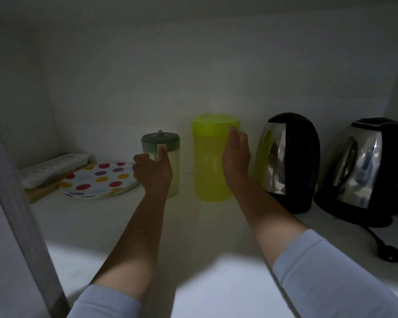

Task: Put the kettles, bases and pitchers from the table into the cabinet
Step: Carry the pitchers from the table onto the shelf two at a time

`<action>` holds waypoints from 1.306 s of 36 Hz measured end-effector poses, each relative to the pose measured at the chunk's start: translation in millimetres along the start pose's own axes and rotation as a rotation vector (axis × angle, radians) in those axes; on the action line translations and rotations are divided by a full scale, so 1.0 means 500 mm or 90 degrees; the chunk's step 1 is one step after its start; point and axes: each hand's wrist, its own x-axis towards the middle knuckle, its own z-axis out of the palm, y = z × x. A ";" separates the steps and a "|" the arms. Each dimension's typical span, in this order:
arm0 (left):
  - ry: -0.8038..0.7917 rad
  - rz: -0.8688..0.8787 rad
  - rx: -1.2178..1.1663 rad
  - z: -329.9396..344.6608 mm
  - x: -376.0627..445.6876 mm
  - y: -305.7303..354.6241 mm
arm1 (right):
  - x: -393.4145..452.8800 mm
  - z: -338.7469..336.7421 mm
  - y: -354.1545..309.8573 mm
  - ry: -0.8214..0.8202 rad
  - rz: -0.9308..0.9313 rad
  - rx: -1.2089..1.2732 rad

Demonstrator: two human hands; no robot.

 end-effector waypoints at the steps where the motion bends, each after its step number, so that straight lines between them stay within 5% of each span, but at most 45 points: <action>1: 0.002 0.008 -0.014 -0.007 -0.007 0.006 | -0.004 -0.003 -0.006 0.029 -0.006 0.000; 5: -0.022 0.038 -0.083 -0.044 -0.052 0.033 | -0.038 -0.024 -0.030 0.107 -0.028 0.023; 12: -0.116 0.063 -0.141 -0.127 -0.166 0.035 | -0.181 -0.108 -0.080 0.083 0.067 0.146; 29: -0.378 0.036 -0.206 -0.314 -0.405 -0.015 | -0.515 -0.278 -0.147 0.111 0.124 0.027; 47: -0.232 0.005 -0.198 -0.600 -0.543 -0.043 | -0.756 -0.318 -0.236 -0.033 0.125 0.035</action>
